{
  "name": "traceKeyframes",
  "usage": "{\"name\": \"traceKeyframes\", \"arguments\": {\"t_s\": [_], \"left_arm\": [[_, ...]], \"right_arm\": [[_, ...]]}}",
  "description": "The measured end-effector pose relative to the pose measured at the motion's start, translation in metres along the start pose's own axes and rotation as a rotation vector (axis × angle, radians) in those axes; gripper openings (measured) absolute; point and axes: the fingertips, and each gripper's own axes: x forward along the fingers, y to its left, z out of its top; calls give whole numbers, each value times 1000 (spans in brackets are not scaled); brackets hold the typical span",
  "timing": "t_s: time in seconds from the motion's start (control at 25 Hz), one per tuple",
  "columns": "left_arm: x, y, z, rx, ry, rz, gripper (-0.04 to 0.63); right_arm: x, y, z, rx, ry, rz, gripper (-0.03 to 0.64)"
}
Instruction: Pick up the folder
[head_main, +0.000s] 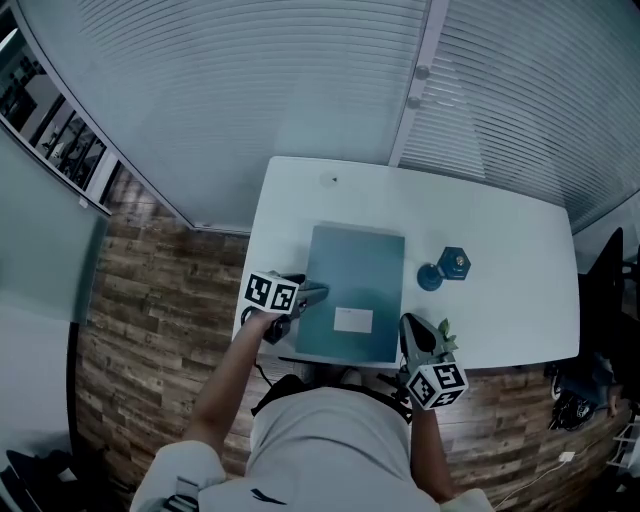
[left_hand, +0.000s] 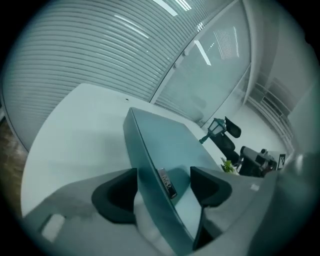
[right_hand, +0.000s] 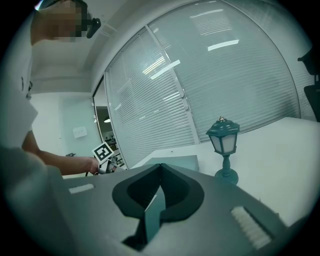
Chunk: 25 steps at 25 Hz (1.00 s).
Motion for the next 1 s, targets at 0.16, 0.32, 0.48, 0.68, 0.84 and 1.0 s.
{"name": "traceKeyframes", "arguments": {"t_s": [0.16,0.32,0.48,0.68,0.84,1.0], "left_arm": [[5,2,-2,-76,-42,-45,341],[10,8,-6,-196,-60,-99,341],[10,7,-7,-207,-58,-108,341],[10,8,-6,-209,-57,-108,341],[11,8,-7,-209,-57,-106,341],[11,6,-7,-209,-58,-109,341]], "right_arm": [[3,1,-5,16,14,-3,3],[10,4,-13,22,33,-1,3],[18,3,-23,19,95,-25,3],[33,-18,-30,97,221,-64,62],[52,-35,-42,154,363,-58,214],[74,-45,-56,204,502,-37,290]]}}
